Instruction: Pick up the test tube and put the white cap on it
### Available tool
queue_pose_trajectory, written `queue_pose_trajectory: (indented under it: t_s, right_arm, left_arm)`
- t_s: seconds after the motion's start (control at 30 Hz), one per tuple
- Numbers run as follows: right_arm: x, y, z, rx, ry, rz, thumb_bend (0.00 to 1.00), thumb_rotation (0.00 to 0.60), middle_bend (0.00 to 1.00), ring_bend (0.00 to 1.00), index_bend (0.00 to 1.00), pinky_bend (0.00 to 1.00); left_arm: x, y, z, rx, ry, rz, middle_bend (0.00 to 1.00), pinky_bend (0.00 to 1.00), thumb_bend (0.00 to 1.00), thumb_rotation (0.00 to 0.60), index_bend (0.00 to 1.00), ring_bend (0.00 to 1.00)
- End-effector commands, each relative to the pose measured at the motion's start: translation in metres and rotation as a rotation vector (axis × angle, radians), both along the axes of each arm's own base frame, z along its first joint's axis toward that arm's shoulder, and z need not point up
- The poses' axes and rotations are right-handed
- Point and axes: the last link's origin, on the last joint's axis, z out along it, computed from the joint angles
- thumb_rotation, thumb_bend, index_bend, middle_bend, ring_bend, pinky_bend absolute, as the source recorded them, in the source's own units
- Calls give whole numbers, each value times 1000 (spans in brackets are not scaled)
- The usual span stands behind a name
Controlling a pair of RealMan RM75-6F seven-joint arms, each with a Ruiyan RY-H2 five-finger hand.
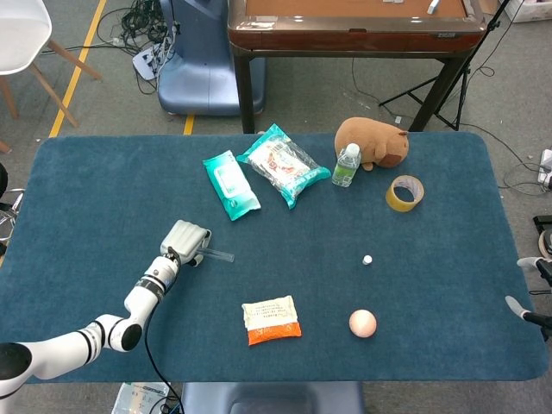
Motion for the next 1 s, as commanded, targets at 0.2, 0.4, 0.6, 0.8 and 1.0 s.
queue_pose_trajectory:
  t_s: [0.2, 0.4, 0.6, 0.8, 1.0]
  right_arm:
    - [7, -8, -10, 52, 45, 27, 172, 600, 417, 429, 350, 493]
    - [17, -36, -29, 144, 107, 68, 172, 600, 557, 589, 419, 597]
    - [28, -69, -58, 253, 151, 92, 168, 600, 709, 771, 443, 800]
    - [37, -98, -88, 339, 167, 98, 167, 600, 837, 929, 454, 949]
    - [41, -125, -115, 389, 188, 83, 168, 600, 937, 1000, 488, 1000]
  left_arm:
    - [10, -11, 14, 2, -100, 74, 1000, 1000, 292, 600, 623, 919]
    - [27, -27, 26, 21, -128, 101, 1000, 1000, 292, 600, 623, 920]
    - [45, -44, 34, 44, -128, 83, 1000, 1000, 292, 600, 622, 930]
    - [56, -53, 37, 53, -146, 80, 1000, 1000, 292, 600, 624, 934]
    - [60, -57, 40, 58, -157, 82, 1000, 1000, 291, 600, 624, 938]
